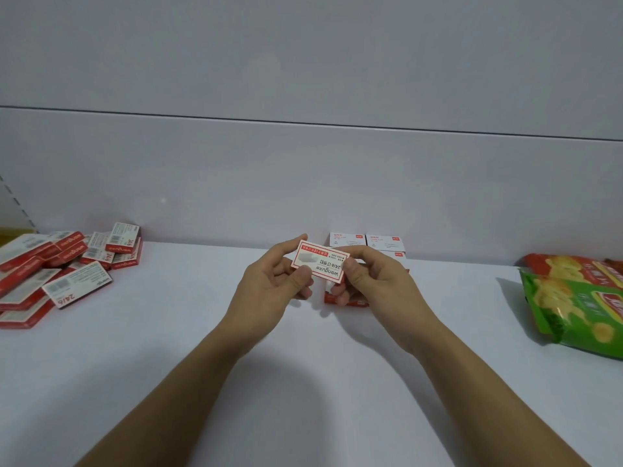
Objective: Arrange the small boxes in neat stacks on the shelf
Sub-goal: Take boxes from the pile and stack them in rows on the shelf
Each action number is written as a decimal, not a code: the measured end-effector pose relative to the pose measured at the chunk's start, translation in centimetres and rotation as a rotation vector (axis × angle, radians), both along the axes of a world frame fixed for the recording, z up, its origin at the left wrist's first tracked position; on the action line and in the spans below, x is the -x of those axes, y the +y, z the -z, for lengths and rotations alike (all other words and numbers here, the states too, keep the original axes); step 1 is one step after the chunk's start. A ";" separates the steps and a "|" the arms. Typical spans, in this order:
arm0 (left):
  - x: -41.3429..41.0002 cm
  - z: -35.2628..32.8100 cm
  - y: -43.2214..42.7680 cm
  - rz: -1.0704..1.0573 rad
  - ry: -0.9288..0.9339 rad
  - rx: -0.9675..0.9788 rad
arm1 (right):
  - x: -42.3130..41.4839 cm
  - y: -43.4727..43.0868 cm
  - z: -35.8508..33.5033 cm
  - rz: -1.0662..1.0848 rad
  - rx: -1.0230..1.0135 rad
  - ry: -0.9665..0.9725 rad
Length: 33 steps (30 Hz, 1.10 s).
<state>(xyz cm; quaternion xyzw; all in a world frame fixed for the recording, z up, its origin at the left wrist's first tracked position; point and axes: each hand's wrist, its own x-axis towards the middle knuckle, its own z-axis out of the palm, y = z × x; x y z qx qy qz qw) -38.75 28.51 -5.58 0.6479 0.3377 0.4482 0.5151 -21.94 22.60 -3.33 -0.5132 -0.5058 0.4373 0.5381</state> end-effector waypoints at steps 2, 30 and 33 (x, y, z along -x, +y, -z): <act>-0.1 0.1 0.0 -0.006 0.005 -0.008 | 0.3 0.0 0.2 -0.015 0.000 -0.041; 1.2 -1.2 0.2 0.020 -0.014 0.114 | 2.6 0.0 -0.5 0.130 0.036 0.174; 1.5 -1.1 0.6 -0.079 -0.007 0.074 | 2.0 0.2 0.4 0.157 -0.096 -0.364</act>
